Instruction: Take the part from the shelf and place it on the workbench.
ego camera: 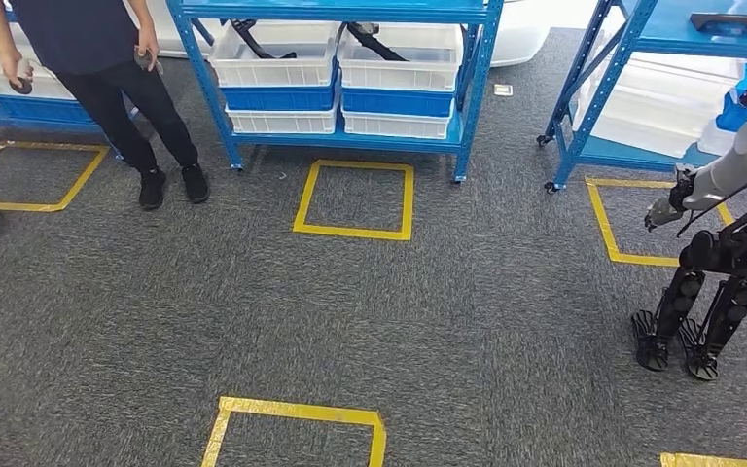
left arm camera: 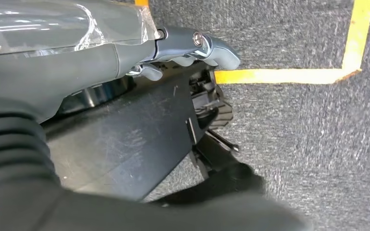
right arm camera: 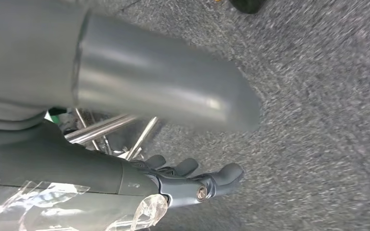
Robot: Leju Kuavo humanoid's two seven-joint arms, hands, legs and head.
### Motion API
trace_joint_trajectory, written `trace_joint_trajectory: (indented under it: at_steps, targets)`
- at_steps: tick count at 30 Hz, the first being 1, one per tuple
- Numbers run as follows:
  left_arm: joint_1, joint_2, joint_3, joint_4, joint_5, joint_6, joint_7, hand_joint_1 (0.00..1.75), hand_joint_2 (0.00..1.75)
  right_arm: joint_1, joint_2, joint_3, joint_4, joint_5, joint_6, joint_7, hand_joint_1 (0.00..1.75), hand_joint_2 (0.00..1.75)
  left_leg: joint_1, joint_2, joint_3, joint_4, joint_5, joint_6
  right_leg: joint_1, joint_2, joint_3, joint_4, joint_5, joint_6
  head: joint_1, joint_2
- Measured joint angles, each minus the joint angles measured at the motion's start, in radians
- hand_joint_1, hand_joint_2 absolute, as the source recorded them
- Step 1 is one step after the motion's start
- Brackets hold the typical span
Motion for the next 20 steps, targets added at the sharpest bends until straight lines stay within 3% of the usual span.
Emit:
trace_joint_trajectory:
  at_steps: [2,3,4,5,7,8,10,13,17,20]
  targets:
    - [-0.002,0.000,0.000,0.000,-0.006,-0.003,0.005,0.00,1.75,0.002,0.002,0.007,-0.002,0.028,0.059,0.046,0.00,1.75,-0.001,0.002,-0.001,0.005,-0.005,-0.013,-0.001,-0.002,0.072,-0.134,0.042,-0.004,0.000,0.000]
    - [-0.003,0.000,0.000,0.000,-0.008,-0.005,0.009,0.00,1.75,0.003,0.003,0.013,-0.004,0.044,0.093,0.064,0.00,1.75,-0.003,0.003,-0.002,0.007,-0.007,-0.019,-0.002,-0.002,0.088,-0.167,0.049,-0.010,0.000,0.000]
    - [-0.003,0.001,0.000,0.000,-0.011,-0.007,0.014,0.00,1.75,0.005,0.004,0.020,-0.006,0.060,0.124,0.074,0.00,1.75,-0.005,0.003,-0.004,0.009,-0.009,-0.017,0.000,0.000,0.089,-0.175,0.048,-0.018,0.000,0.000]
    - [-0.003,0.001,0.001,0.000,-0.016,-0.010,0.019,0.00,1.75,0.008,0.005,0.029,-0.010,0.076,0.150,0.078,0.00,1.75,-0.006,0.003,-0.004,0.009,-0.010,-0.006,0.000,0.001,0.088,-0.176,0.050,-0.024,-0.001,0.000]
    - [0.001,0.001,0.012,0.000,-0.034,-0.014,0.028,0.00,1.75,0.018,0.006,0.053,-0.019,0.099,0.182,0.076,0.00,1.75,-0.006,0.003,-0.004,0.009,-0.010,0.024,0.003,0.001,0.088,-0.177,0.051,-0.026,-0.001,0.000]
    - [0.005,0.001,0.024,0.000,-0.050,-0.017,0.034,0.00,1.75,0.024,0.006,0.066,-0.026,0.105,0.194,0.074,0.00,1.75,-0.006,0.003,-0.004,0.008,-0.009,0.032,0.004,0.000,0.088,-0.177,0.050,-0.027,-0.001,0.000]
    - [0.012,0.001,0.054,0.000,-0.092,-0.024,0.046,0.00,1.75,0.035,0.006,0.090,-0.037,0.109,0.216,0.068,0.00,1.75,-0.005,0.002,-0.003,0.005,-0.006,0.032,0.008,0.000,0.088,-0.176,0.050,-0.031,-0.001,0.000]
    - [0.020,0.001,0.094,0.000,-0.165,-0.036,0.064,0.00,1.75,0.051,0.004,0.115,-0.051,0.109,0.249,0.059,0.00,1.75,-0.001,0.002,-0.002,-0.001,0.000,0.014,0.012,0.000,0.087,-0.176,0.050,-0.038,-0.001,0.000]
    - [0.033,0.001,0.160,0.000,-0.255,-0.050,0.084,0.00,1.75,0.075,-0.002,0.150,-0.071,0.109,0.290,0.046,0.00,1.75,0.004,0.002,-0.002,-0.006,0.003,-0.035,0.016,0.000,0.085,-0.175,0.050,-0.042,-0.001,0.000]
    - [0.042,0.001,0.206,0.000,-0.309,-0.059,0.096,0.00,1.75,0.089,-0.007,0.170,-0.084,0.108,0.314,0.039,0.00,1.75,0.005,0.003,-0.002,-0.006,0.003,-0.043,0.016,0.000,0.085,-0.175,0.050,-0.043,-0.001,0.000]
